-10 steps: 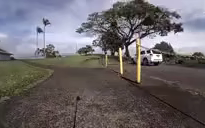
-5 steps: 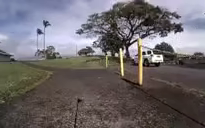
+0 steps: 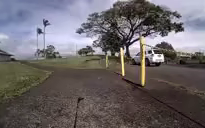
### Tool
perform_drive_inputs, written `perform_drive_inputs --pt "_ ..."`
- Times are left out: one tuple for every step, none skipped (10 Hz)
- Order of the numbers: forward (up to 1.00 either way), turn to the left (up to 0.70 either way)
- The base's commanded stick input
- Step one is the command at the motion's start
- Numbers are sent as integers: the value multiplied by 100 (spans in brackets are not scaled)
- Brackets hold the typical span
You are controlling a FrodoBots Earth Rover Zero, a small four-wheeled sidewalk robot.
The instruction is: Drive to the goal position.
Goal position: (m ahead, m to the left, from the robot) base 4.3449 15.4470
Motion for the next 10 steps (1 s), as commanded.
perform_drive_inputs --pt "30 0" --pt "30 0" --pt "30 0" --pt "30 0" --pt "30 0" --pt "30 0" --pt "30 0" --pt "30 0" --pt "30 0" --pt "30 0"
